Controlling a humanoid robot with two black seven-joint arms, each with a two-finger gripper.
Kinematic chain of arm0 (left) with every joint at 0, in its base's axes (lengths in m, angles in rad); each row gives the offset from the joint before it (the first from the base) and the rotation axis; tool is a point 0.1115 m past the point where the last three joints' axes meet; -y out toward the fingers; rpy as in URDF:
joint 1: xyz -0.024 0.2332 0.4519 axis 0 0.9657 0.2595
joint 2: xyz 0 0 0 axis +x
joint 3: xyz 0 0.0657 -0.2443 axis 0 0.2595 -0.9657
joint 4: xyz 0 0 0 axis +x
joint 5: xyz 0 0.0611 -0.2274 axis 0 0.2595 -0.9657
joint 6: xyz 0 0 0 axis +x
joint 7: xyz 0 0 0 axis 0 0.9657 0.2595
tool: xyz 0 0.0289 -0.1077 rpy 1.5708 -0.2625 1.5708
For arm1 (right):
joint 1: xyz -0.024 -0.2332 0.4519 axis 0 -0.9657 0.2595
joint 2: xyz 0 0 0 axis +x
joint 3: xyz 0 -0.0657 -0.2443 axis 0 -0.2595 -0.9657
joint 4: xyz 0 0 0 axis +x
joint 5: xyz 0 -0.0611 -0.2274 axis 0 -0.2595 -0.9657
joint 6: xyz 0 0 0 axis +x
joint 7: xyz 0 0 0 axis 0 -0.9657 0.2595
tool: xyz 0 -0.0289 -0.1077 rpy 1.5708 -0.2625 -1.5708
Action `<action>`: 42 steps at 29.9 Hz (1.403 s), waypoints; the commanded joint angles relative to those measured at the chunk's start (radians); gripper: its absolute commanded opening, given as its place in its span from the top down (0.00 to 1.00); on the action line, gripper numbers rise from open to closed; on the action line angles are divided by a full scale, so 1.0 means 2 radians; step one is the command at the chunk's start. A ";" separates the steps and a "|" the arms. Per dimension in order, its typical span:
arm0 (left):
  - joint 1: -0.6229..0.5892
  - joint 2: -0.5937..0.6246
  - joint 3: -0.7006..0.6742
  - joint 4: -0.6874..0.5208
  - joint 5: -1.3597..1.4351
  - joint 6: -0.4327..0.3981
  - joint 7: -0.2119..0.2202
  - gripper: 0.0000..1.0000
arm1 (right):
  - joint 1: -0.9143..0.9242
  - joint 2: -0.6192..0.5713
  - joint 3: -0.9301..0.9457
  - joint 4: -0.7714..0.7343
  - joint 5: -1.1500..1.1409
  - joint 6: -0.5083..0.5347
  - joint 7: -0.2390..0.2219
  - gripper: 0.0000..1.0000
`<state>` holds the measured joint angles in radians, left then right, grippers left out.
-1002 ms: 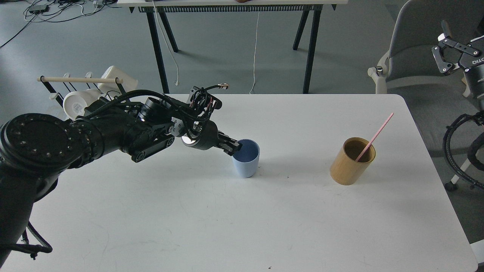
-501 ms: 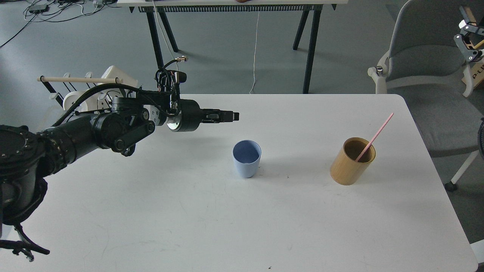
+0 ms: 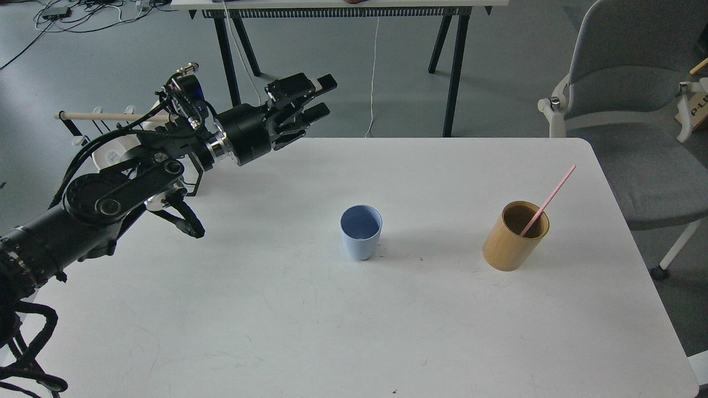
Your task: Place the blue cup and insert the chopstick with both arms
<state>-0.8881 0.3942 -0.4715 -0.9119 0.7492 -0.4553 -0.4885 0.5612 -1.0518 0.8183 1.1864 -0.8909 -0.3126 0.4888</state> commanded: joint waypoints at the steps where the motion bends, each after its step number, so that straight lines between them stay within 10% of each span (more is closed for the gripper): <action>1: 0.019 0.001 -0.053 -0.007 -0.058 -0.017 0.000 0.12 | -0.023 0.004 -0.055 -0.001 -0.039 -0.058 0.000 0.07; 19: 0.045 0.005 -0.064 -0.006 -0.079 -0.017 0.000 0.05 | -0.064 0.134 -0.221 -0.019 -0.041 -0.088 0.000 0.08; 42: 0.059 0.003 -0.066 -0.001 -0.079 -0.017 0.000 0.04 | 0.012 0.169 -0.341 -0.066 -0.062 -0.088 0.000 0.52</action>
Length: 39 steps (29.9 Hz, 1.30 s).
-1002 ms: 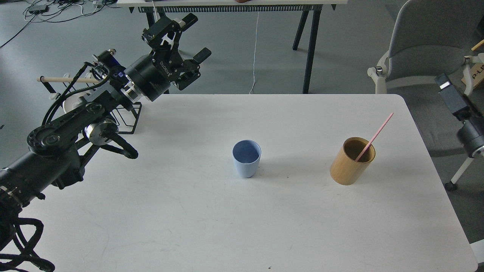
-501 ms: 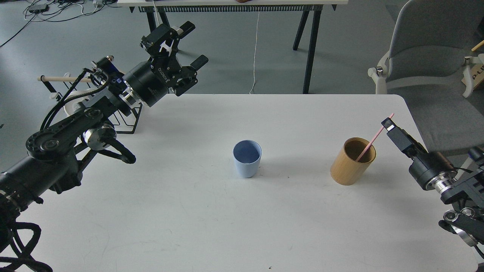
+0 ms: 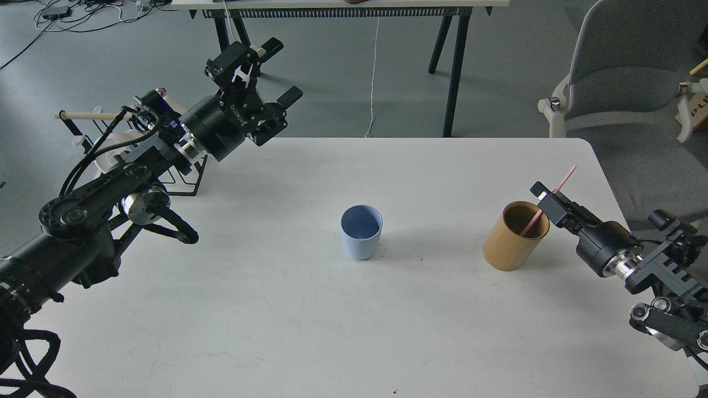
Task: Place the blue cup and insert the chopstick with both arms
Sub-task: 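Reach the right gripper to the pink stick in the tan cup and grasp it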
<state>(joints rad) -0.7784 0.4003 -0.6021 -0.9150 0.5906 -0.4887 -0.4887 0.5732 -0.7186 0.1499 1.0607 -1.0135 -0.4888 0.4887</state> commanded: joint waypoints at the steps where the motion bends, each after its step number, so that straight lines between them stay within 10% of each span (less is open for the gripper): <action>1: 0.005 0.000 -0.001 0.000 -0.001 0.000 0.000 0.04 | 0.006 0.004 -0.007 -0.003 0.000 0.000 0.000 0.54; 19: 0.008 0.000 -0.004 0.002 -0.003 0.000 0.000 0.04 | 0.006 0.000 -0.007 0.003 -0.005 0.000 0.000 0.92; 39: 0.018 0.000 -0.009 0.002 -0.005 0.000 0.000 0.04 | 0.024 -0.075 -0.002 0.063 -0.015 0.000 0.000 0.96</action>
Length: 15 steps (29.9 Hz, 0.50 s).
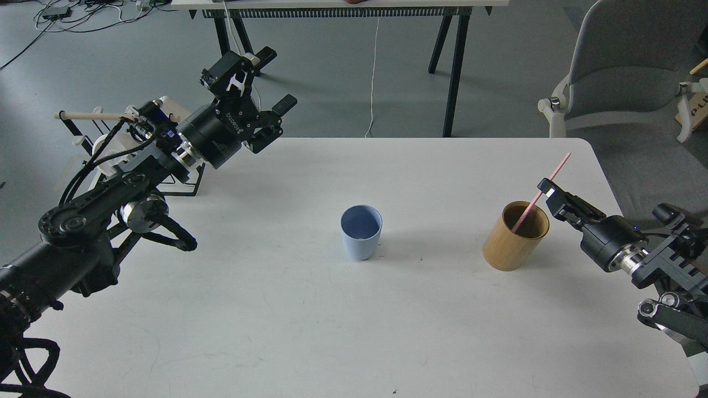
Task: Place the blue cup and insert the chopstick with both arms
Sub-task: 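Reach the right gripper to the pink stick in the tan cup and grasp it, then pull the pink stick up out of the tan cup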
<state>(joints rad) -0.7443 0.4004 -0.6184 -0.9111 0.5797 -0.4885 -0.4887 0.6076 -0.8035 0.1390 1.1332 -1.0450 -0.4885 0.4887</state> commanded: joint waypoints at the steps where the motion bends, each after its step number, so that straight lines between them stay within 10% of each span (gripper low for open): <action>1: 0.001 0.000 -0.001 0.000 0.000 0.000 0.000 0.04 | 0.011 -0.045 0.003 0.038 0.001 0.000 0.000 0.96; 15: 0.028 0.000 -0.001 0.022 -0.001 0.000 0.000 0.04 | 0.017 -0.189 0.095 0.178 0.009 0.000 0.000 0.97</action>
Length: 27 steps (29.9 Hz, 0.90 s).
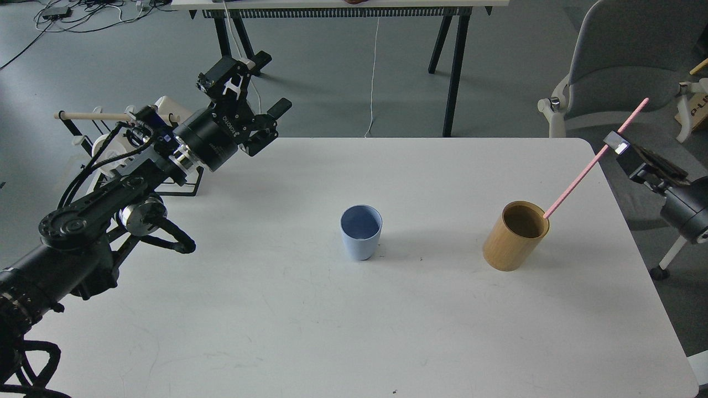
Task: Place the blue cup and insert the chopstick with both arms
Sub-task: 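Pull the pink stick up out of the tan cup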
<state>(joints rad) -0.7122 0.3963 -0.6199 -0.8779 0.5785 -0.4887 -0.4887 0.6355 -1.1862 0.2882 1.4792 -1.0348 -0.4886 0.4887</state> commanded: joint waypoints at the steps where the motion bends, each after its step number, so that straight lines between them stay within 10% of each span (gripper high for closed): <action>1: 0.017 0.002 0.000 0.008 0.000 0.000 0.000 0.04 | 0.006 0.008 0.021 0.004 0.005 0.000 0.000 0.97; 15: 0.087 0.010 -0.016 0.024 -0.001 0.000 0.000 0.04 | 0.274 0.252 -0.211 -0.122 0.029 0.000 0.000 0.97; 27: 0.091 0.009 -0.016 0.024 -0.001 0.000 0.000 0.04 | 0.296 0.422 -0.284 -0.224 0.002 0.000 0.000 0.97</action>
<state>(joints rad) -0.5296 0.4145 -0.6521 -0.8299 0.5781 -0.4887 -0.4887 1.2251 -0.3806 -0.2556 1.0635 -1.0245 -0.4887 0.4887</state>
